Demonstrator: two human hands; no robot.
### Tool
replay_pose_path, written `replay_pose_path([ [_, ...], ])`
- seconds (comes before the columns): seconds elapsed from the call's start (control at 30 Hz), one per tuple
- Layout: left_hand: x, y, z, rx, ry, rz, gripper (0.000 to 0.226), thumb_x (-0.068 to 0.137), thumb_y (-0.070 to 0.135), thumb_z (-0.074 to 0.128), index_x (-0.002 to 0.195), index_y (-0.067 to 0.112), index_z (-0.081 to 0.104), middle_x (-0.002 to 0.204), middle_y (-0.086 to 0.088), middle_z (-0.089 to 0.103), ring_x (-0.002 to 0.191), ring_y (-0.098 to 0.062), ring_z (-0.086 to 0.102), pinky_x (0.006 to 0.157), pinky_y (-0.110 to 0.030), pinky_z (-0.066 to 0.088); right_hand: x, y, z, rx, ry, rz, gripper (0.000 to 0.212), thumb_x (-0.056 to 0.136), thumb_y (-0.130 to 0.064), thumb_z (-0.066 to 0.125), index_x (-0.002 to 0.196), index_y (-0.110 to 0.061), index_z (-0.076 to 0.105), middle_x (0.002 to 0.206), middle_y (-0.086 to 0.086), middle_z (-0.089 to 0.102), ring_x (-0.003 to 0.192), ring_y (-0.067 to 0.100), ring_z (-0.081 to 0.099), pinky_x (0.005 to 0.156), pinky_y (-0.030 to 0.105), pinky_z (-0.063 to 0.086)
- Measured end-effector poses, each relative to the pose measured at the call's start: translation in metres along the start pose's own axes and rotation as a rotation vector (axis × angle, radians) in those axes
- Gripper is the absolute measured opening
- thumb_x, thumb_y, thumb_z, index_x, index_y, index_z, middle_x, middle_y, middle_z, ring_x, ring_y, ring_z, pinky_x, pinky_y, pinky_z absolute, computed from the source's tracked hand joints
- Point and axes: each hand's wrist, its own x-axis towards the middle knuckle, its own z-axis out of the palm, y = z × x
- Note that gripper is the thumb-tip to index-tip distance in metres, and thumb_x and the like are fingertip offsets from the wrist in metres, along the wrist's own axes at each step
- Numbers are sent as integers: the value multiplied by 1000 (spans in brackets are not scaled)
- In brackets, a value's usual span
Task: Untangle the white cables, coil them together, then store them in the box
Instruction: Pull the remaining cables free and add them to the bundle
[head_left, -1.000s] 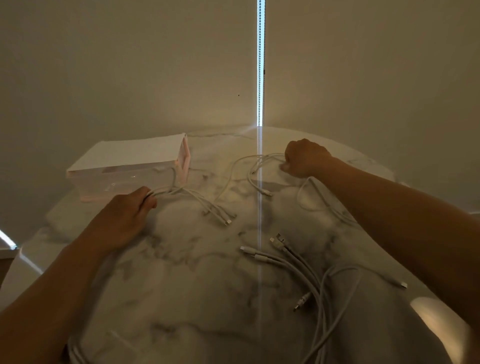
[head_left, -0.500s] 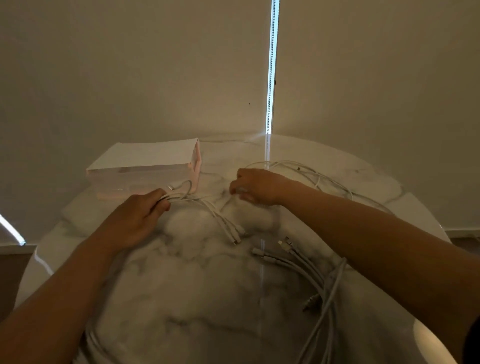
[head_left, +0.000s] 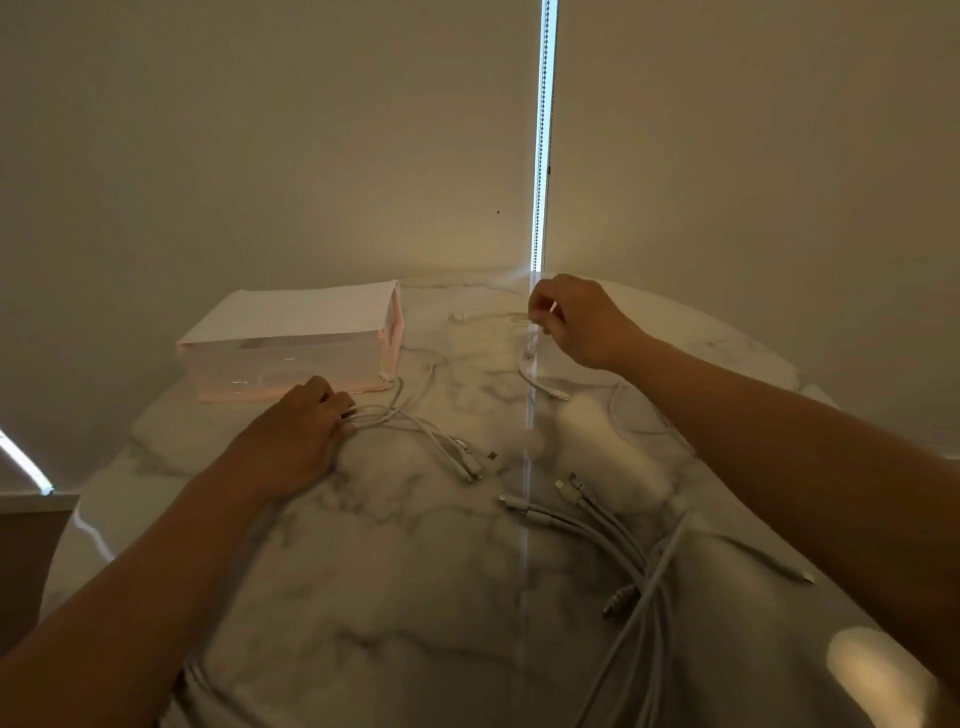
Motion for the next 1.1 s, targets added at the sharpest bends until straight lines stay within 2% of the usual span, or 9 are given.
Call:
replay_pose_path([
  [0.1,2,3,-6,-20,-57,-49,23,98,32,49,112,16,59,97,1,46,97,-26,56,82,-40,46,0,-8,-12,207,91,126,9,96,-9,56,90,-6,62,89,8,67,73,19,69,69,33,57],
  [0.23,5,9,-15,-51,-125,-127,39,95,34,56,132,22,49,124,0,54,112,-18,54,93,-34,45,-8,-15,-23,323,140,163,10,95,-9,58,87,-9,63,85,6,70,69,11,71,74,32,60],
  [0.4,5,13,-37,-65,-249,-175,69,84,37,72,143,22,39,132,-1,51,114,-18,52,98,-35,44,-30,-30,-30,378,225,157,9,94,-8,58,87,-7,64,81,5,72,66,11,71,71,30,60],
  [0.5,5,20,-74,-95,-44,-139,52,85,20,72,133,15,53,124,-5,59,95,-16,56,86,-30,46,-41,-36,-38,424,274,167,8,94,-8,60,87,-7,64,79,5,72,65,13,71,69,30,61],
  [0.6,6,67,-118,-362,422,-114,18,90,14,65,107,19,70,94,3,67,73,-4,60,70,-18,46,-48,-43,-44,403,286,128,7,94,-10,62,87,-10,63,79,5,72,64,12,70,69,29,60],
  [0.67,12,110,-128,-586,397,-73,10,91,24,65,98,21,72,84,8,70,66,-4,64,68,-20,51,-49,-52,-41,367,276,73,7,93,-12,63,88,-9,65,77,6,71,64,12,70,69,28,59],
  [0.77,30,154,-112,-913,212,-97,23,89,30,69,106,14,69,89,-1,72,70,-12,68,67,-27,57,-48,-62,-33,275,253,-12,8,92,-15,66,88,-9,68,75,2,70,66,15,68,68,24,55],
  [0.9,51,160,-93,-1487,280,-297,17,91,16,67,98,1,70,93,-12,72,75,-20,62,71,-24,55,-51,-60,-24,184,181,-65,8,90,-14,69,92,-8,73,80,-2,67,67,10,59,64,8,44],
  [1.1,45,147,-91,-1639,470,-301,12,93,7,62,87,1,69,84,-10,68,70,-12,63,73,-20,55,-50,-45,-24,21,55,-54,10,90,-14,65,96,-15,72,91,-2,64,65,-2,46,63,7,32],
])
